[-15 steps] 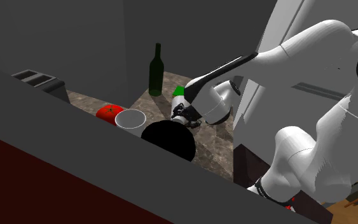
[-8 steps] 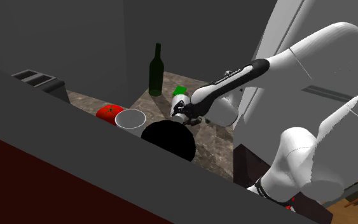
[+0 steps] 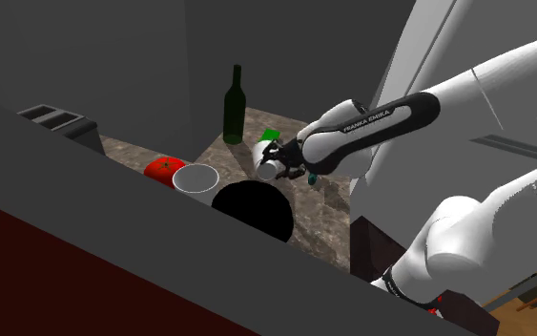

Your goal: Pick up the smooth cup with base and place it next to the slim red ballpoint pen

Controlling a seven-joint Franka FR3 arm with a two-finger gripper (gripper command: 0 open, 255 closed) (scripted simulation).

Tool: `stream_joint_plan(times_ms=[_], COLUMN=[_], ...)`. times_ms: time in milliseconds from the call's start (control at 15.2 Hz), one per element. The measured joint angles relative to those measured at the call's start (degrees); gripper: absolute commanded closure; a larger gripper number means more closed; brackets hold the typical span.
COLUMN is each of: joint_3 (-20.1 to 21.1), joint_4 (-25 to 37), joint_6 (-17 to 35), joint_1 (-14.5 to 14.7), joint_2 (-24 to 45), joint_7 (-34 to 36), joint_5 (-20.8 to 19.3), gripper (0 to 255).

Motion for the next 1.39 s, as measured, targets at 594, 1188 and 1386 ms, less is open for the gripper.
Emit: stream_joint_plan(times_ms=[594, 1188, 1386], joint_3=[5.43, 3.28, -1.97], joint_4=[1.83, 11.29, 30.6], joint_6=[-9.7, -24.3, -48.16], joint_1=[-7.93, -12.07, -14.79], joint_2=[-7.59, -5.72, 9.22], joint_7=[7.11, 9.0, 9.49], joint_5=[-7.37, -11.58, -14.11], gripper=[255, 0, 0])
